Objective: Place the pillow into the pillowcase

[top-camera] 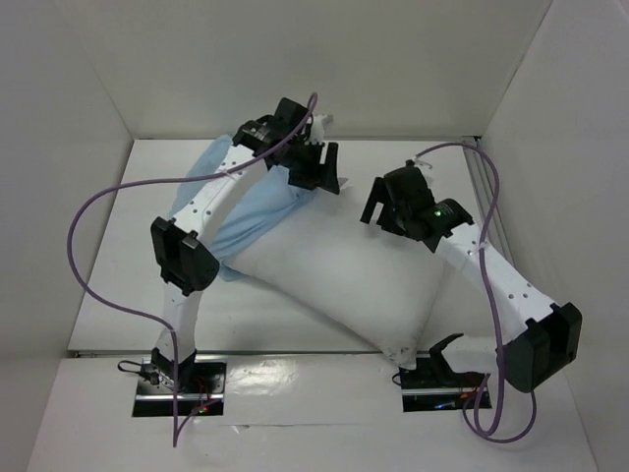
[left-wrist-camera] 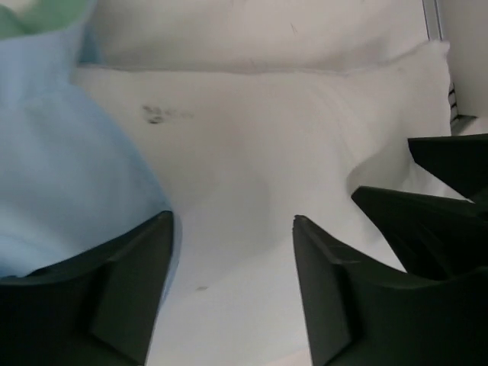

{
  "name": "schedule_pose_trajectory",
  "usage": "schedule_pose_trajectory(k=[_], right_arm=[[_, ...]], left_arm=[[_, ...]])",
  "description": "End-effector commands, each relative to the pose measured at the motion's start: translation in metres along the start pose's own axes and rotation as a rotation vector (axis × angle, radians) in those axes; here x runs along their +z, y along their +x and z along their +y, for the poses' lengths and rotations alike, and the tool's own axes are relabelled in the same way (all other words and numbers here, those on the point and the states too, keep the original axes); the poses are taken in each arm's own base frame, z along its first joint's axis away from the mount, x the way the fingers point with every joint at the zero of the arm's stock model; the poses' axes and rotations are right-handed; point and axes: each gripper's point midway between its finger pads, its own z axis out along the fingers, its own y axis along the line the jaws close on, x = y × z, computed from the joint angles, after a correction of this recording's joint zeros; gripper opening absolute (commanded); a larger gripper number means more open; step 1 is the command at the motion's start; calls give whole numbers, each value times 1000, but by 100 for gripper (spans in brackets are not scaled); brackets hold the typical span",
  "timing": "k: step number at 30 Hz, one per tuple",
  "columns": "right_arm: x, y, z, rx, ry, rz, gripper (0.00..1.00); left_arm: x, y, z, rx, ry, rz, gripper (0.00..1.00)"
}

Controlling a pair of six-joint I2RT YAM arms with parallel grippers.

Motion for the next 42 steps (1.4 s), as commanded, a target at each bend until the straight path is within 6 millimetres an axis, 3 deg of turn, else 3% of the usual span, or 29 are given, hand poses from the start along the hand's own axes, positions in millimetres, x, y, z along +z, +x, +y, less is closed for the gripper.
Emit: schedule_pose_trajectory(k=[1, 2, 3, 5, 6, 8, 9, 11, 12, 13, 14, 15, 16, 18, 19, 21, 24, 25, 26, 28, 29, 30, 33, 35, 36, 37, 38, 39, 42], right_arm=[[-23, -41, 35, -148, -75, -82, 100], [-25, -44, 31, -190, -41, -74, 100], [-38, -63, 41, -239, -49, -119, 100], [-39, -74, 41, -303, 11, -143, 100], [-50, -80, 51, -357, -4, -159, 100], [-52, -79, 65, -429, -17, -163, 100], [-60, -71, 84, -479, -74, -161, 100], [-58, -44, 108, -614, -148, -107, 100], [-60, -31, 120, -664, -178, -94, 100], [-69, -3, 140, -760, -230, -78, 100], [-60, 17, 148, -814, -209, -61, 100], [-66, 46, 157, -905, -222, -39, 100], [-56, 49, 156, -923, -184, -35, 100], [-47, 91, 166, -1040, -156, -4, 100], [-44, 101, 172, -1065, -167, -1, 100], [-34, 124, 181, -1095, -205, 33, 100], [-12, 143, 191, -1082, -236, 55, 100], [-1, 142, 187, -1082, -212, 67, 96], [8, 132, 190, -1042, -200, 70, 88], [21, 136, 187, -1025, -213, 126, 41], [29, 123, 190, -987, -215, 124, 18], [33, 119, 192, -949, -230, 129, 0], [23, 100, 210, -798, -438, 139, 0], [10, 72, 219, -701, -537, 95, 0], [14, 55, 215, -641, -541, 93, 0], [8, 53, 216, -629, -588, 116, 0], [7, 46, 219, -605, -606, 111, 0], [2, 37, 221, -589, -634, 107, 0], [-3, 24, 225, -569, -680, 102, 0]], left_arm=[[-83, -51, -2, 52, -10, -243, 79], [-107, -55, -4, 56, -18, -286, 81], [-116, -53, 3, 42, -45, -295, 81], [-133, -49, 27, 1, -103, -313, 81], [-157, -47, 29, -11, -134, -360, 81], [-166, -32, 55, -60, -205, -353, 81], [-188, -27, 60, -66, -255, -399, 80], [-199, -14, 75, -91, -317, -411, 76], [-190, 8, 92, -141, -359, -362, 72], [-203, 21, 92, -146, -373, -380, 67], [-205, 29, 97, -171, -384, -391, 67], [-192, 55, 113, -217, -407, -334, 67], [-191, 67, 118, -238, -413, -333, 67], [-203, 85, 120, -296, -422, -385, 71], [-192, 106, 130, -336, -435, -351, 71], [-192, 124, 134, -409, -438, -363, 71], [-186, 157, 145, -498, -469, -379, 63], [-180, 179, 151, -522, -488, -358, 51], [-177, 183, 154, -527, -492, -374, 42], [-169, 194, 160, -545, -488, -372, 23], [-159, 202, 158, -543, -453, -362, 0], [-154, 205, 157, -541, -434, -358, 0], [-143, 210, 149, -530, -354, -383, 0], [-137, 220, 150, -533, -337, -392, 0], [-137, 220, 147, -540, -319, -409, 11], [-140, 221, 143, -540, -301, -428, 67], [-139, 216, 141, -528, -280, -446, 85], [-137, 216, 143, -542, -274, -449, 96], [-121, 210, 156, -585, -294, -413, 99]])
